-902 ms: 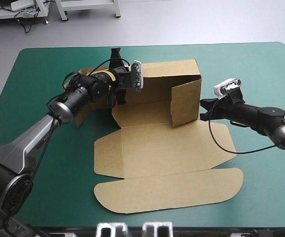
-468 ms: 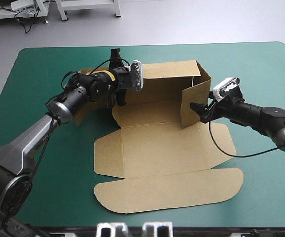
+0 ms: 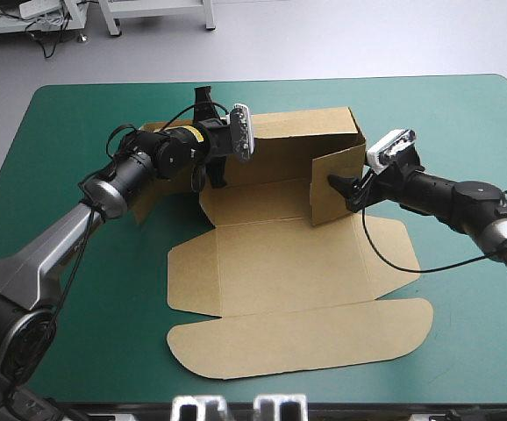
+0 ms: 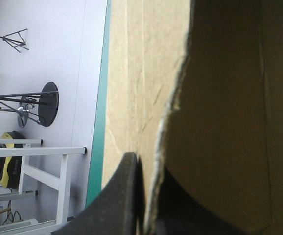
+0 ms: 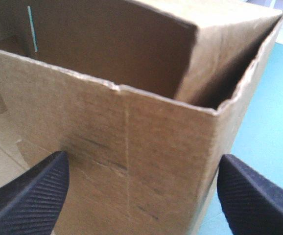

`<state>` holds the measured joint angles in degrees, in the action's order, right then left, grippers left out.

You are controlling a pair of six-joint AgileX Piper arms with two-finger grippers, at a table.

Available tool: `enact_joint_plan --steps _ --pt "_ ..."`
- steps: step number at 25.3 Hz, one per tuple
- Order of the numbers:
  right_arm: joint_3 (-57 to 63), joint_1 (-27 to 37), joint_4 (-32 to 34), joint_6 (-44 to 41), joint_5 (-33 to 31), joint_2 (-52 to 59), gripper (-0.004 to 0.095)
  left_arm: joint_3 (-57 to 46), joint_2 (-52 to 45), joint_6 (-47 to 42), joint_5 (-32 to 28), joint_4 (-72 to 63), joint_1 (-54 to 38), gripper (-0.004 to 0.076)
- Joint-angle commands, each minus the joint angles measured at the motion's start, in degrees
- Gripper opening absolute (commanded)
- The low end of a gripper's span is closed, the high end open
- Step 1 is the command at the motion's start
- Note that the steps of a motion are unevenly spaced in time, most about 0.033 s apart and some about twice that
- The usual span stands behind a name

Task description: Fold the box

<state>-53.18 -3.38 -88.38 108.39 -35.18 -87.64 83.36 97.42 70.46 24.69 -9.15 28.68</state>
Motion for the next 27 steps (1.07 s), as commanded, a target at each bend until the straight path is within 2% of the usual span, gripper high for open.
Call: enact_joint_plan --steps 1,4,7,12,14,18,21,23,24,26,27 --pt "-2.49 -4.15 -3.11 0.42 7.94 1.93 0.075 -0.01 0.39 -2.53 7.87 -5.46 1.8 -0.0009" --pt "-2.59 -7.31 -3.49 0.42 16.7 1.93 0.075 -0.01 0.61 -2.53 7.73 -4.38 3.61 -0.0009" --pt "-2.59 -8.37 -5.47 0.27 18.1 1.93 0.0734 -0.01 0.61 -2.53 7.49 -2.93 5.26 -0.0009" --pt "-3.35 -8.37 -9.88 0.18 19.88 1.93 0.065 -0.01 0.61 -2.36 9.56 -2.81 5.66 -0.0009" --pt "-3.48 -8.37 -9.88 0.18 19.08 1.93 0.056 -0.01 0.61 -3.3 9.84 -2.65 5.66 -0.0009" --pt "-3.48 -8.37 -9.88 0.06 15.64 1.93 0.0317 -0.01 0.25 -3.3 9.92 -5.1 5.66 0.0029" --pt "-3.48 -8.37 -9.88 0.06 14.75 2.03 0.0133 0.26 -0.85 -3.3 10.91 -7.53 5.66 0.0132" --pt "-3.48 -8.37 -9.88 0.06 14.75 2.03 -0.0011 2.0 -2.07 -2.84 15.32 -9.59 5.66 0.03" --pt "-3.48 -8.37 -9.98 0.06 15.0 2.03 -0.0019 3.02 -2.54 -2.65 17.75 -10.15 5.66 0.0404" --pt "-3.48 -8.37 -9.98 -0.68 16.59 2.03 -0.0019 4.66 -4.14 -2.65 22.9 -11.69 5.66 0.054" --pt "-3.48 -8.37 -9.98 -1.38 17.24 2.03 -0.0019 4.82 -4.48 -2.65 23.94 -12.12 5.66 0.055"
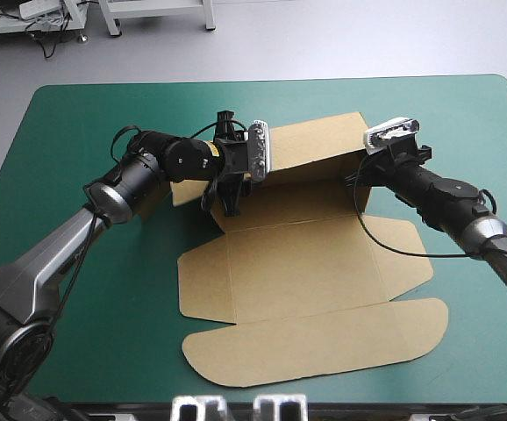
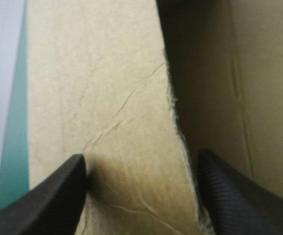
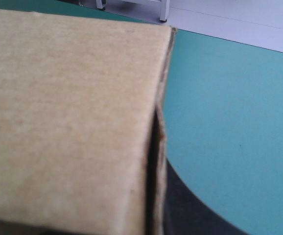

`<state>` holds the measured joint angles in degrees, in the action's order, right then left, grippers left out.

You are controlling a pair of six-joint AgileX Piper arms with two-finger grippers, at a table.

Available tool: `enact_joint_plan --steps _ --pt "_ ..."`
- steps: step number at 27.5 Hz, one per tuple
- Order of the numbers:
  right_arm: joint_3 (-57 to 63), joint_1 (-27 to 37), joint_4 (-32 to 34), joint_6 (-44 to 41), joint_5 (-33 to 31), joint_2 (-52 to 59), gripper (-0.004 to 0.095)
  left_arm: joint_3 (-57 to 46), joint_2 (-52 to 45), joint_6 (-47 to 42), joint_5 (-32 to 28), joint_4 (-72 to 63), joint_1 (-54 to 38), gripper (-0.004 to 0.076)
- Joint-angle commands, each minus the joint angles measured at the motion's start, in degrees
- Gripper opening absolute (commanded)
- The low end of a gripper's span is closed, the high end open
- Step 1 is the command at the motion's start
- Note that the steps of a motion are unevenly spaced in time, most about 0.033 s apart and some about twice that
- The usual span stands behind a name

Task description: Fold the box

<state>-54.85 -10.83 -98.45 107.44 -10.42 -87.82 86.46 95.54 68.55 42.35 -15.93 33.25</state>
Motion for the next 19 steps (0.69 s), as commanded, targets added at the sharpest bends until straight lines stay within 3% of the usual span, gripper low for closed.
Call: enact_joint_plan --steps 1,12,15,19 --pt "-1.81 -0.92 0.09 -1.36 -6.59 2.21 -0.0019 1.96 -3.57 -0.74 8.23 -6.44 1.09 0.0549" --pt "-1.81 -0.92 0.09 -2.02 -4.73 2.21 -0.0019 1.96 -13.54 2.42 7.12 -19.14 1.09 0.0522" --pt "-1.81 -0.92 0.09 -2.02 -4.74 2.21 -0.0019 1.96 -15.96 2.42 6.86 -18.56 1.09 0.0378" --pt "-1.81 -0.92 0.61 -4.46 -4.74 2.76 -0.0019 1.96 -17.9 -0.8 4.85 -7.49 1.09 -0.0015"
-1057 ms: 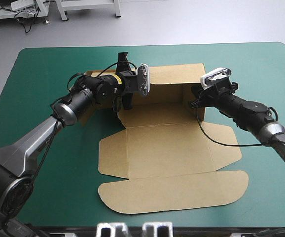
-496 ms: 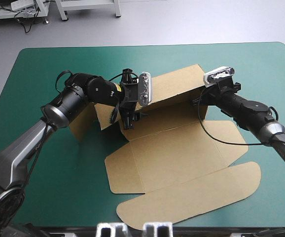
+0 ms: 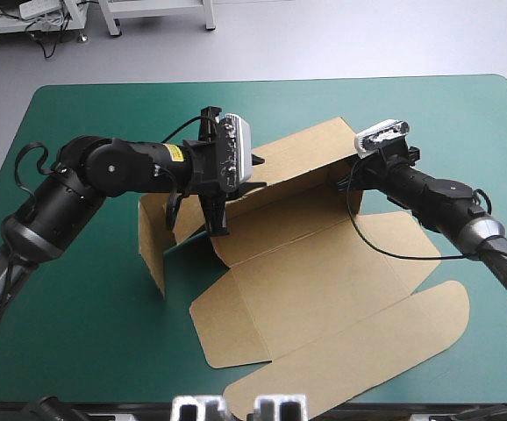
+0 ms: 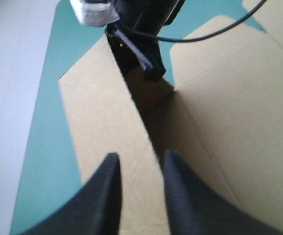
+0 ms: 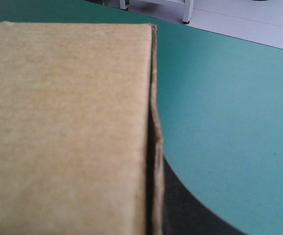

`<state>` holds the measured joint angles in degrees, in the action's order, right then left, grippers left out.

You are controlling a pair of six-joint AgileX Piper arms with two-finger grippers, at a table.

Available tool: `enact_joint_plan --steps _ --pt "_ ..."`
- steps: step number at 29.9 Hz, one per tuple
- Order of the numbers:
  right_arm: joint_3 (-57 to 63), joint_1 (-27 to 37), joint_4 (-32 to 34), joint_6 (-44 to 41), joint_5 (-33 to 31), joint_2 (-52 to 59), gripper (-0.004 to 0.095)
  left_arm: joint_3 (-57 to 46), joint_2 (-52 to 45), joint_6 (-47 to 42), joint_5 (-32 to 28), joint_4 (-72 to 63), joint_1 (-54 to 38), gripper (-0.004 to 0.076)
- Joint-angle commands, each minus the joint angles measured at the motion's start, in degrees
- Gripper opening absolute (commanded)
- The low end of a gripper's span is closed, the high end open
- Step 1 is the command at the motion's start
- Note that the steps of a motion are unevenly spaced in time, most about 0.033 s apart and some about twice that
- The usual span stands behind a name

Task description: Fold the box

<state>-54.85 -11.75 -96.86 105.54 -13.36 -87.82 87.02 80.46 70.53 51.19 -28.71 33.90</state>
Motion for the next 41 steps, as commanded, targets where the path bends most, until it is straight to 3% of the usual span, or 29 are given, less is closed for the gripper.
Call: enact_joint_plan --steps 1,8,12,16,22,25,26,36,41 --pt "-1.81 -0.01 0.27 -4.22 -1.81 3.09 -0.002 1.4 -3.09 -5.58 -4.8 10.5 0.35 -0.0003" --pt "-1.94 1.31 20.33 -21.69 -3.69 8.89 -0.002 1.4 -3.09 -35.34 -7.75 41.62 -2.72 -0.0009" --pt "-5.39 5.45 34.61 -35.23 -18.86 10.81 -0.002 1.4 -2.76 -50.56 -4.86 50.76 -11.82 -0.0009" --pt "-14.22 7.57 49.54 -45.96 -38.35 10.44 -0.002 1.4 -2.64 -56.22 -1.68 50.52 -23.81 -0.0009" --pt "-29.41 7.57 70.52 -67.82 -48.61 9.11 -0.002 1.15 -2.53 -61.24 2.51 49.22 -36.8 -0.0009" --pt "-34.97 7.57 78.33 -74.68 -55.39 6.03 -0.002 0.89 -2.53 -61.67 2.38 45.37 -39.95 -0.0009" --pt "-36.52 7.57 79.37 -75.56 -58.29 4.07 -0.002 0.81 -2.53 -61.67 2.25 44.39 -40.56 -0.0009" --pt "-37.97 7.57 78.94 -81.17 -58.13 -11.94 -0.002 -0.31 -2.53 -61.31 1.58 38.93 -40.74 -0.0009" --pt "-40.26 7.57 76.97 -78.07 -58.13 -17.81 0.0023 -3.17 -2.44 -61.31 1.28 38.16 -40.74 -0.0009"
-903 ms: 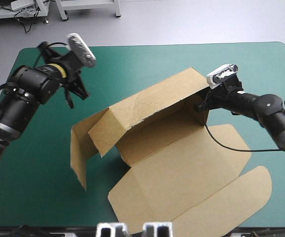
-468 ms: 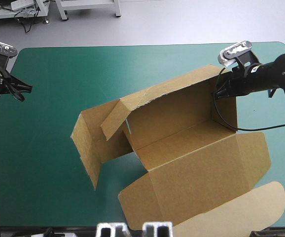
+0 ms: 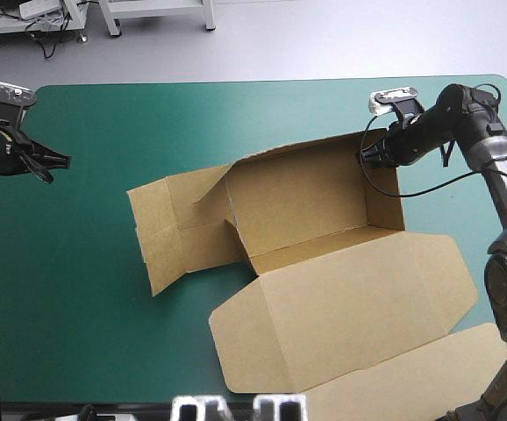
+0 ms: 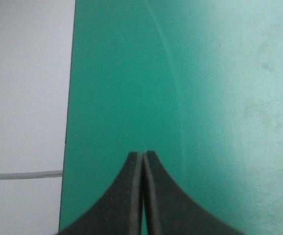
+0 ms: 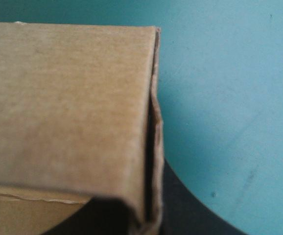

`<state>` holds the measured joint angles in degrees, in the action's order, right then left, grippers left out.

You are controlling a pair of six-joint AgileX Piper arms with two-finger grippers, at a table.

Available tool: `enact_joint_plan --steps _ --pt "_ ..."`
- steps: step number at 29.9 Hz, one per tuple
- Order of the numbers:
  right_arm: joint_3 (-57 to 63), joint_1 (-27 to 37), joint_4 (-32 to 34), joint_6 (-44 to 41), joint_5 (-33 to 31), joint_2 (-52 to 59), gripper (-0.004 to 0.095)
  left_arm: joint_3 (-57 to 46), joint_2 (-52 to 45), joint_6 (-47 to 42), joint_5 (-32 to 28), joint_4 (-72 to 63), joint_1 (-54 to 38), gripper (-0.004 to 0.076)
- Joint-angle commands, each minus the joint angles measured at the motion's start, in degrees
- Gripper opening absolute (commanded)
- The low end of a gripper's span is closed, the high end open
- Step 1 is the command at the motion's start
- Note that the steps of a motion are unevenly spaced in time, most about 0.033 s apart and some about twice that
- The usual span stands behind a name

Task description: Fold the box

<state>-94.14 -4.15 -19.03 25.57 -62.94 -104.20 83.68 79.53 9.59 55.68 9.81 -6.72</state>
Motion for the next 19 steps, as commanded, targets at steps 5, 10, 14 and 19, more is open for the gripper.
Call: enact_joint_plan --steps 5,10,14,19 --pt "-2.54 -0.02 -6.38 8.12 -6.24 -3.04 0.0318 -1.19 -1.51 -0.1 -1.6 -3.09 -0.12 -0.0009" --pt "-8.57 -0.02 -7.4 4.95 -5.52 -3.04 0.0622 -1.19 -1.62 2.97 -1.92 -6.58 -0.12 -0.0009" --pt "-15.77 -0.24 -4.45 -2.73 -8.61 -2.15 0.0652 -1.19 -1.62 3.1 -2.92 -6.72 -0.12 -0.0009" --pt "-15.29 -2.06 2.31 -4.25 -8.61 1.28 0.0651 -1.19 -1.62 6.15 -2.81 -7.93 -0.12 -0.0009"
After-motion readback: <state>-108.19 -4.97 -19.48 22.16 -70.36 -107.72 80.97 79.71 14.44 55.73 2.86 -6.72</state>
